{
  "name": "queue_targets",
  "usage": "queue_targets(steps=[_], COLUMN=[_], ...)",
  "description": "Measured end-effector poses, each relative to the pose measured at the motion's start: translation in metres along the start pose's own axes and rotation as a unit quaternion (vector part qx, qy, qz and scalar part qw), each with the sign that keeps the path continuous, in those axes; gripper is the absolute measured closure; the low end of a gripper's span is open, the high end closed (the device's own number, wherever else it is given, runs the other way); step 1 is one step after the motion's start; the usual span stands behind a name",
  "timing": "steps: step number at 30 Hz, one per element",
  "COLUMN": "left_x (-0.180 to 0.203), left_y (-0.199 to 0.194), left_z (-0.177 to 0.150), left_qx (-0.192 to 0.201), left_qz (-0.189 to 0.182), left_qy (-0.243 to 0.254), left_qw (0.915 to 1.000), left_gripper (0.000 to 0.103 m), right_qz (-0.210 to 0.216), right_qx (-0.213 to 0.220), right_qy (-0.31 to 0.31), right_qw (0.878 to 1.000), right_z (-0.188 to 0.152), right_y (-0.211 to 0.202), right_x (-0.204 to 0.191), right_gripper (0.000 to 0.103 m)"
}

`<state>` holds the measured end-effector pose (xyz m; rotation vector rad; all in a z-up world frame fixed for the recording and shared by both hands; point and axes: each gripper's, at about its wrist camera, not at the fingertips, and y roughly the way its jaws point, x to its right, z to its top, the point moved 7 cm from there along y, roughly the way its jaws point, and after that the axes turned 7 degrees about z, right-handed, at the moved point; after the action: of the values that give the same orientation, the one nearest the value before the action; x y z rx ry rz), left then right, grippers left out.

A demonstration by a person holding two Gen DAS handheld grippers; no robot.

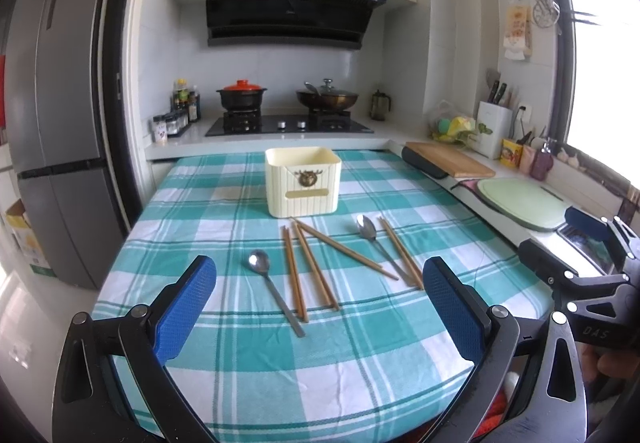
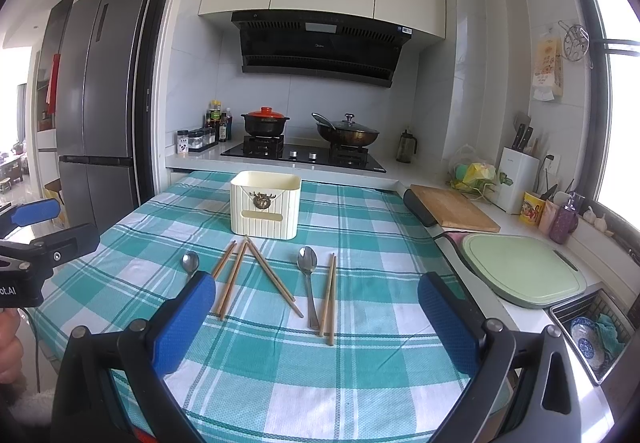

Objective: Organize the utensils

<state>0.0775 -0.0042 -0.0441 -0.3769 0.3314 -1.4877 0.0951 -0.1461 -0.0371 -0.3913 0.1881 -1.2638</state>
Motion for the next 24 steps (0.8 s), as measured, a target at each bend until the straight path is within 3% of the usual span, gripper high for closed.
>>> queue_targets(steps=[18, 24], left_x=[-0.011, -0.034], left_y=[0.018, 0.038], left_z=[-0.006, -0.010], left_qx=[-0.031, -0.059], left_qz=[-0.005, 0.022], left_qy=[-0.020, -0.048], left_qw=[0.9993, 0.9969], left_gripper=[0.000, 0.000], right_qz=[0.002, 0.000], right_qx=[-0.016, -0.019], right_qy=[-0.003, 0.001], right_qw=[1.000, 1.000], right_z=[0.000, -0.001], right_y=[0.012, 0.017], right_x=[0.000, 0.004], right_gripper=[0.000, 0.000])
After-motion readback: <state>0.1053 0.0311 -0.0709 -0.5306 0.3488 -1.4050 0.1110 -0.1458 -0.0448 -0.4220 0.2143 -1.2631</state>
